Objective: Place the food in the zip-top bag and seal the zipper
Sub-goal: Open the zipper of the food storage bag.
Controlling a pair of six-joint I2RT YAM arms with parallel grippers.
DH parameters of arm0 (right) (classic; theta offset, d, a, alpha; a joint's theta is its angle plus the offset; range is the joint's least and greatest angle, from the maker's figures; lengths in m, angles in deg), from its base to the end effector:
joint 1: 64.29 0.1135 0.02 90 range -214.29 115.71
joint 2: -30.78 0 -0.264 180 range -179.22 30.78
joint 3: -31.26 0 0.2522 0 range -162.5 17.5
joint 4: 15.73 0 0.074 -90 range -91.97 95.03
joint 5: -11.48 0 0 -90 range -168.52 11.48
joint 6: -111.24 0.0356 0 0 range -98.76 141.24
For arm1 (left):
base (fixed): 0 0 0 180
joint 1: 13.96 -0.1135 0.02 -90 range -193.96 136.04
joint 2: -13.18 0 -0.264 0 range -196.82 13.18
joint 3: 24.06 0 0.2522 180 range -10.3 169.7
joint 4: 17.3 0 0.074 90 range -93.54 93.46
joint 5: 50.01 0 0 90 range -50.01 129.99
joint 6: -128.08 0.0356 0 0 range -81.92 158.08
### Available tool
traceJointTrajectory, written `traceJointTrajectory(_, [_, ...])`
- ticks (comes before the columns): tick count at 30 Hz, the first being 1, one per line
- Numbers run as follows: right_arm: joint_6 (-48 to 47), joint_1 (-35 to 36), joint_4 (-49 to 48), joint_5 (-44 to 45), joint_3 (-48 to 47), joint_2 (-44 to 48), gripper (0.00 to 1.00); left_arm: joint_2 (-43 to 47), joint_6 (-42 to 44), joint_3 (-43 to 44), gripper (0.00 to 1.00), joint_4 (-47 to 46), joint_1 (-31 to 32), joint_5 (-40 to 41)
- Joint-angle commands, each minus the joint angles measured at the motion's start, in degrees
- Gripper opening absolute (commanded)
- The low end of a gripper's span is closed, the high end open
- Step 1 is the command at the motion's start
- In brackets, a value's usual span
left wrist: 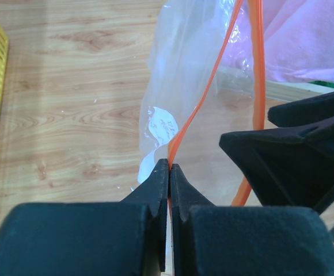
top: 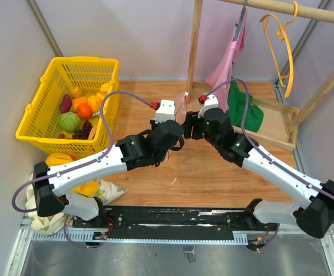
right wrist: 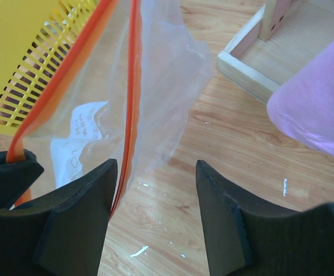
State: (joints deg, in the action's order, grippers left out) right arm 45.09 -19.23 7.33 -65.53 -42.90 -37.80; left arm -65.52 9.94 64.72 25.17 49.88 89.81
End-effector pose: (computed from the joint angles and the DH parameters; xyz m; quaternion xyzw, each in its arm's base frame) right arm 0.2022 0.1913 0.3511 -0.0817 0.7998 0.2573 0.5362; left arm 0.1560 -0.2559 0.3646 0.0504 0.8187 -0.0579 0.5691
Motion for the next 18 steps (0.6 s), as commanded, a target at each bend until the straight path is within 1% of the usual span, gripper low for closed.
traceJointTrajectory(1, [0.7, 0.6, -3.1, -2.1, 0.5, -1.8, 0.58, 1.4, -2.0, -1.0, 0.0, -2.7, -0.3, -0.9])
traceJointTrajectory(5, [1.2, 0.6, -4.0, -2.7, 0.5, -3.2, 0.55, 1.6, -2.3, -1.5, 0.0, -3.3, -0.4, -1.6])
traceJointTrajectory(7, [1.2, 0.6, -4.2, -3.3, 0.3, -3.6, 0.51, 1.8, -2.4, -1.9, 0.0, -3.5, -0.7, -1.8])
traceJointTrajectory(9, [0.8, 0.6, -3.6, -3.2, -0.1, -3.8, 0.43, 2.0, -2.5, -2.1, 0.0, -3.4, -1.2, -1.8])
traceJointTrajectory(13, [-0.3, 0.6, -0.9, -1.5, -1.6, -3.0, 0.17, 2.7, -2.8, -2.7, 0.0, -2.4, -2.9, -2.5])
traceJointTrajectory(14, [-0.5, 0.6, -0.3, -1.6, -2.1, -2.9, 0.15, 2.9, -2.9, -3.0, 0.0, -2.3, -3.3, -3.0])
traceJointTrajectory(15, [-0.7, 0.6, 0.1, -2.0, -2.5, -2.8, 0.1, 3.0, -2.8, -3.1, 0.01, -2.4, -3.6, -3.6])
traceJointTrajectory(17, [-1.1, 0.7, 0.6, -3.3, -3.4, -2.8, 0.01, 3.0, -2.6, -3.1, 0.11, -2.7, -4.0, -4.7])
traceJointTrajectory(18, [-1.2, 0.7, 1.0, -4.3, -3.9, -3.0, 0.01, 2.9, -2.5, -3.0, 0.17, -2.8, -4.2, -5.2])
